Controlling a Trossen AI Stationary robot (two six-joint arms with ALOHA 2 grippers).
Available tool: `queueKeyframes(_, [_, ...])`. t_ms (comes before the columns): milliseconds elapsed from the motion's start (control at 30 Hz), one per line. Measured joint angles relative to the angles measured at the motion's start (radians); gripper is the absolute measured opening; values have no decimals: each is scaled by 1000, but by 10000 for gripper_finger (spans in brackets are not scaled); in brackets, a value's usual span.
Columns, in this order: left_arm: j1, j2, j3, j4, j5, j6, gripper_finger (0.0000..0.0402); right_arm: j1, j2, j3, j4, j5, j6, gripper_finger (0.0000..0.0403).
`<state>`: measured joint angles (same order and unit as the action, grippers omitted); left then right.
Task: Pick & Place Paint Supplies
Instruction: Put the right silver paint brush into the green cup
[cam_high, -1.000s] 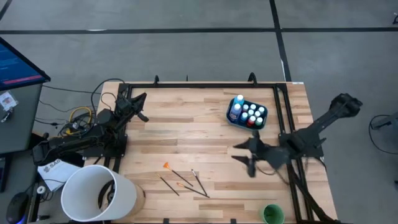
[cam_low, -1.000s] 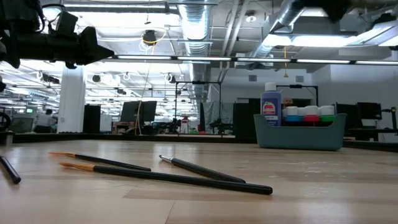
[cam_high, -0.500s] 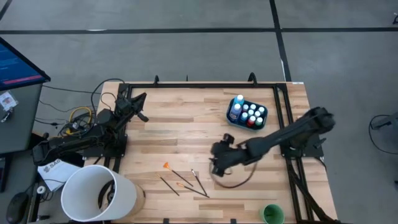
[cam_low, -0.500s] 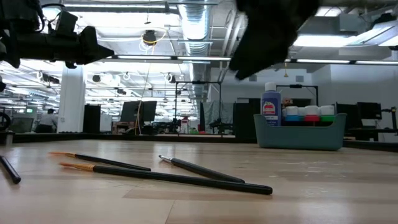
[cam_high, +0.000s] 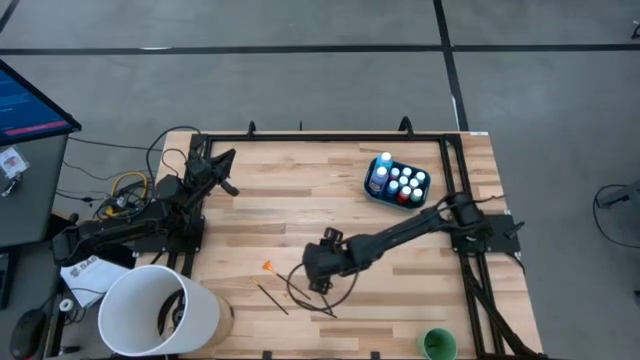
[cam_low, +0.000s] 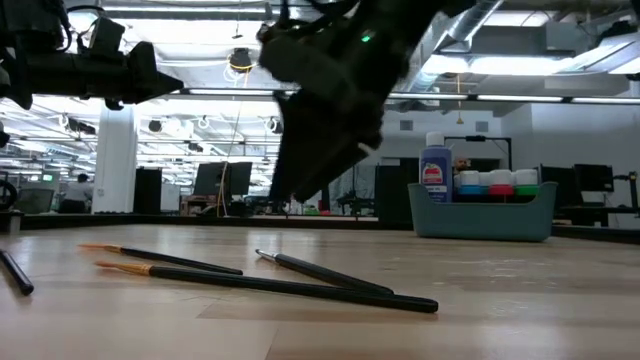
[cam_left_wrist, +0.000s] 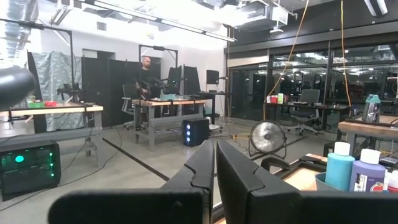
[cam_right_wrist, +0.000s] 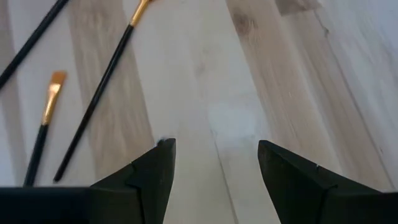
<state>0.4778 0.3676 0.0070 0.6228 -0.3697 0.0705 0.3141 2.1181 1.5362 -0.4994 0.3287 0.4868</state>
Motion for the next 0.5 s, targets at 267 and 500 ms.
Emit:
queueKeyframes(267, [0,0,0,0,0,0,8,-16,95,81,16,-15,27,219])
queueKeyframes(500, [0,0,0,0,0,0,8,-12,154,97,9,-47,48,213])
